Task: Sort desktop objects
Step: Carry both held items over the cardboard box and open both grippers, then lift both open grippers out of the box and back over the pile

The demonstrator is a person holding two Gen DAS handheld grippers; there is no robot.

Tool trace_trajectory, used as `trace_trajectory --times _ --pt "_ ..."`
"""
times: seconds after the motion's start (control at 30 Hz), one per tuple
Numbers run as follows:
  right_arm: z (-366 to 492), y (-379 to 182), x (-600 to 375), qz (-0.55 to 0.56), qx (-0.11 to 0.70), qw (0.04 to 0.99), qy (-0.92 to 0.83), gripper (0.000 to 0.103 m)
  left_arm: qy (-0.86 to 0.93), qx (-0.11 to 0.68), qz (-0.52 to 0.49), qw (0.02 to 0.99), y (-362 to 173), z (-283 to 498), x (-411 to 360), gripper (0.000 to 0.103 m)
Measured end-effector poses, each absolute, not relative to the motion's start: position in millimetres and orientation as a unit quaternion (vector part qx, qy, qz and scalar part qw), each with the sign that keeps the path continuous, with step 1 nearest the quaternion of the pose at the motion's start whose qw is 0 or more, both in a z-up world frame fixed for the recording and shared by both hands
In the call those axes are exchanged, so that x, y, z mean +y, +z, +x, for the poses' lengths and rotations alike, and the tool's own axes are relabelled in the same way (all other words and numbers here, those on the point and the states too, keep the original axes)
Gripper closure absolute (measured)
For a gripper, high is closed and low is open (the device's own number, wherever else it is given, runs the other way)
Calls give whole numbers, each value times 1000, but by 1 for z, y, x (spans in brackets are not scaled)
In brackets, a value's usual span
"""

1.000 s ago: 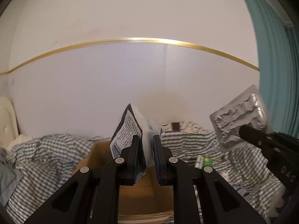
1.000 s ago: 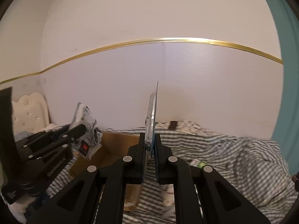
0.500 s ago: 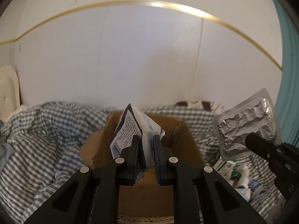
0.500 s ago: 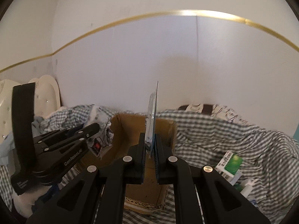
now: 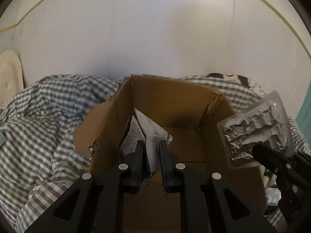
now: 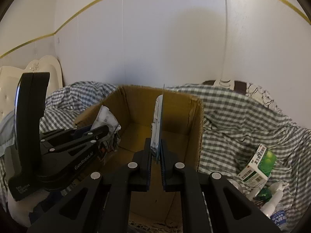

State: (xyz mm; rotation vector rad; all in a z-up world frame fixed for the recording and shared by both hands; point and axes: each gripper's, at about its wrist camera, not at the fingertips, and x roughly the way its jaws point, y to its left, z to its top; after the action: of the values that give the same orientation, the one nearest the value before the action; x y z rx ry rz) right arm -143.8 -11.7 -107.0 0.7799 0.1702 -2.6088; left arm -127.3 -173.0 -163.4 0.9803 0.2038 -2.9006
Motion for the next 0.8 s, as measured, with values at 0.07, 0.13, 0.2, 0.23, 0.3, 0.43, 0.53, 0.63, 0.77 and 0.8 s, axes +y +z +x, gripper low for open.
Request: trace_trajectory --times 0.07,0.13,0.2,0.23,0.3,0.43,0.53,0.63,0.77,0.8 --pt "-150 -112 -10 284 59 206 -935 96 -941 71 327 44 -167 -132 -175 86" --pt "-153 -116 -8 286 58 202 -935 96 -940 65 332 49 -167 -133 -171 84" --pt "-155 -118 -5 284 61 191 -938 91 -941 58 329 55 -164 -133 -168 77" --pt "-153 -116 -4 280 62 187 -939 86 -942 57 326 57 -162 -131 -167 70" --pt "-152 -114 1 274 55 192 -941 65 -944 57 319 58 -156 -128 -165 58" --pt "-146 -104 13 262 40 188 -946 64 -949 56 304 61 -142 -121 -161 50" --pt "-138 -92 23 249 32 179 -951 62 -952 54 294 63 -129 -115 -156 46" --pt "-130 -79 34 232 21 170 -958 52 -958 48 277 64 -115 -106 -149 37" --pt "-114 -58 53 209 9 159 -965 48 -967 49 241 63 -92 -88 -138 18" --pt "-111 -53 58 205 7 156 -966 45 -969 49 234 61 -88 -84 -135 17"
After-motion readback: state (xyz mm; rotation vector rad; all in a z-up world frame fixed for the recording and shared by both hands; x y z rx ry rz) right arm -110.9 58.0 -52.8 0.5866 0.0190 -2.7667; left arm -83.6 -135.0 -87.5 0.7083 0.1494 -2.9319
